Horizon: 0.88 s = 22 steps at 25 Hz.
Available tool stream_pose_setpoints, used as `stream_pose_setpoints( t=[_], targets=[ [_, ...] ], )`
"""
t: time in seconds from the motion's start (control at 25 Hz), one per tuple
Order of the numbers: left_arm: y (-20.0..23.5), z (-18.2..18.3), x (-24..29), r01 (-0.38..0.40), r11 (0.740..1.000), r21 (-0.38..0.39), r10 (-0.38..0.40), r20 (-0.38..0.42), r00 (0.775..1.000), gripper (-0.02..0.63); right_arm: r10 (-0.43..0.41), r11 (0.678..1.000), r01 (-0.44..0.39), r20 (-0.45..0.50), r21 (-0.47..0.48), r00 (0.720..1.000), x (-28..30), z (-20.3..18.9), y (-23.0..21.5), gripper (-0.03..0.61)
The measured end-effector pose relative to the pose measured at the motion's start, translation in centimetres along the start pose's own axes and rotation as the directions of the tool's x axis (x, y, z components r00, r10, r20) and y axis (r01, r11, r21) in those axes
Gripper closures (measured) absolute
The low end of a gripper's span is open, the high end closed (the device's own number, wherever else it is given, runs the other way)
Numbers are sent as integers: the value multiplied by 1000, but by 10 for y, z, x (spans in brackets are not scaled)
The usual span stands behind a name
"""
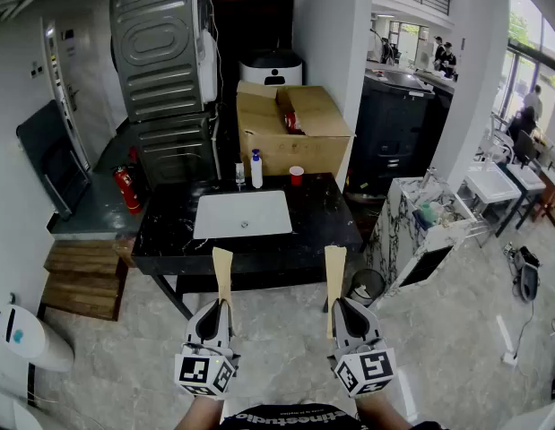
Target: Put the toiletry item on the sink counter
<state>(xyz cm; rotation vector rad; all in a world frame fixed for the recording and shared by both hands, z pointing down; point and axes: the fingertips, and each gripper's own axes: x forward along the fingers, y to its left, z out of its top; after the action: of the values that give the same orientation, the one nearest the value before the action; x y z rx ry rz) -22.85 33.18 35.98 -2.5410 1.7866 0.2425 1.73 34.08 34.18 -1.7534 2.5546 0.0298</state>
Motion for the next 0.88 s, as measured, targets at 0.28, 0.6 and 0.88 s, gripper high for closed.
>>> stream_pose_setpoints(
  t=[0.28,0.6,0.88],
  targets=[
    [-8,-2,7,4,1000,-1,-4,4,1000,591,12,1000,-12,12,7,1000,0,-1,-4,535],
    [-18,-2,13,-2,1000,8,2,0,1000,591,11,999,-12,11,53,1000,-2,-3,-17,535],
    [-36,-10,21,-5,1000,5,5,-15,1000,591,27,996,-27,5,83,1000,-5,-7,-35,535]
  ],
)
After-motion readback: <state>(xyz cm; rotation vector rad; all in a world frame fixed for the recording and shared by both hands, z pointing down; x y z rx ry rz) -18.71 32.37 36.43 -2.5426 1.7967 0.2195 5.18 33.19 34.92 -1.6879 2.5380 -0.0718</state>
